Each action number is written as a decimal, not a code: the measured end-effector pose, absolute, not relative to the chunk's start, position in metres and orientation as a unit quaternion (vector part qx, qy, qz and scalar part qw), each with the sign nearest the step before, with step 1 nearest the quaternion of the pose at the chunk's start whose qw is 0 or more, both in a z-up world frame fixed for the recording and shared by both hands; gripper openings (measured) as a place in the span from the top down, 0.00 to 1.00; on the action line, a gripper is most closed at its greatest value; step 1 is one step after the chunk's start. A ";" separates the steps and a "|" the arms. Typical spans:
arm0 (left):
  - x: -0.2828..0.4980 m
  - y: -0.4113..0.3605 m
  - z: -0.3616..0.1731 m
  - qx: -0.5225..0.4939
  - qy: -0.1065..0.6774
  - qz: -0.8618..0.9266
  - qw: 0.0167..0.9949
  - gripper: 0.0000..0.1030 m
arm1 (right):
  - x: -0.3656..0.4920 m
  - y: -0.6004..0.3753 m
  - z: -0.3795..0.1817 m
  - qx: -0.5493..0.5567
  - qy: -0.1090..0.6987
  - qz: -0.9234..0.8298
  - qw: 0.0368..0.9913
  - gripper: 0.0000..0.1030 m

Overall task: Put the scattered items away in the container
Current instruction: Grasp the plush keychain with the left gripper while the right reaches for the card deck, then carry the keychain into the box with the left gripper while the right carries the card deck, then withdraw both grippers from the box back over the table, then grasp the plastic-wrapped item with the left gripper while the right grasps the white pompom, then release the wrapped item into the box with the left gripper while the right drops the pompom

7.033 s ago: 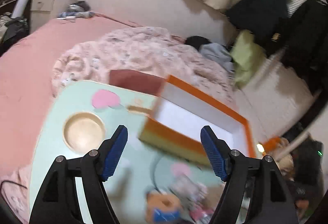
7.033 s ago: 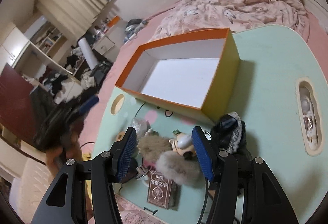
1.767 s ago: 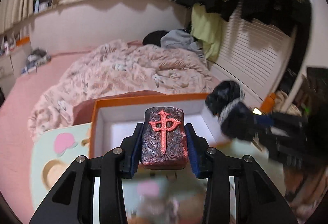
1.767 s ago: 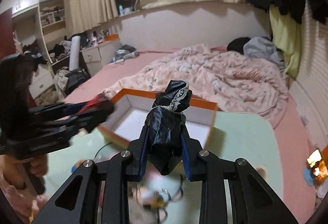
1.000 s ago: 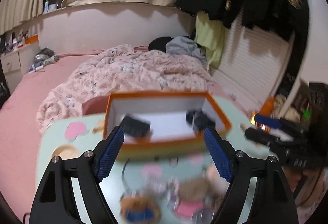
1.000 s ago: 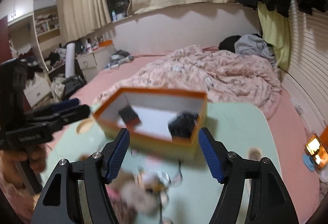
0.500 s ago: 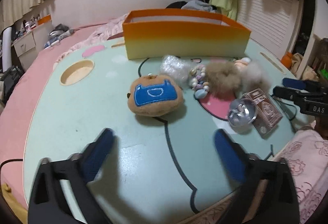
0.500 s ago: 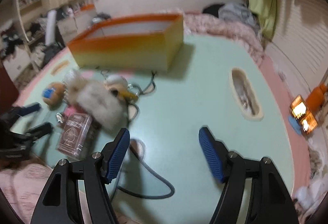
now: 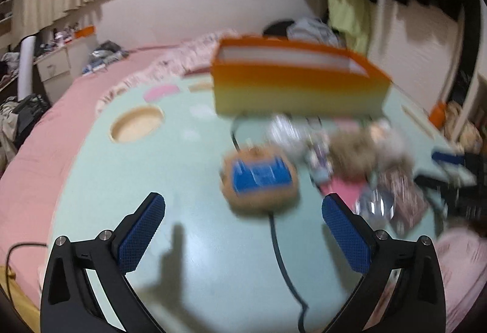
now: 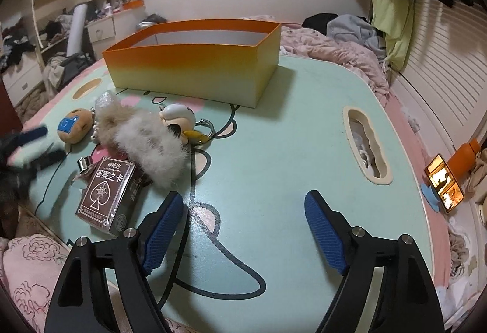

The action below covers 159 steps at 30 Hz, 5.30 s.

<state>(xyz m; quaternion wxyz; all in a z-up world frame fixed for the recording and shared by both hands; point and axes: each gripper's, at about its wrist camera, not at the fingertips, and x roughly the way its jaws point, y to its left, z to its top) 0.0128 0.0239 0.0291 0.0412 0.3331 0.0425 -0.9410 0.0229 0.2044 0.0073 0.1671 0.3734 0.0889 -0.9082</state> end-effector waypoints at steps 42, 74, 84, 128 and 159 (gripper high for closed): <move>-0.009 0.046 0.102 0.274 0.027 -0.960 -0.043 0.51 | 0.016 0.178 0.076 0.297 0.057 -0.908 0.290 0.58; -0.015 0.041 0.094 0.336 0.001 -0.942 -0.002 0.23 | 0.028 0.187 0.083 0.305 0.029 -0.916 0.260 0.32; 0.004 0.043 0.015 0.388 0.015 -0.922 0.011 0.13 | 0.037 0.187 0.014 0.396 0.106 -0.891 0.194 0.30; 0.008 0.043 0.028 0.368 0.016 -0.929 -0.007 0.00 | 0.022 0.169 0.035 0.368 0.071 -0.888 0.267 0.63; -0.083 0.048 0.142 0.253 0.044 -0.964 -0.065 0.64 | -0.019 0.159 0.121 0.278 0.051 -0.923 0.261 0.62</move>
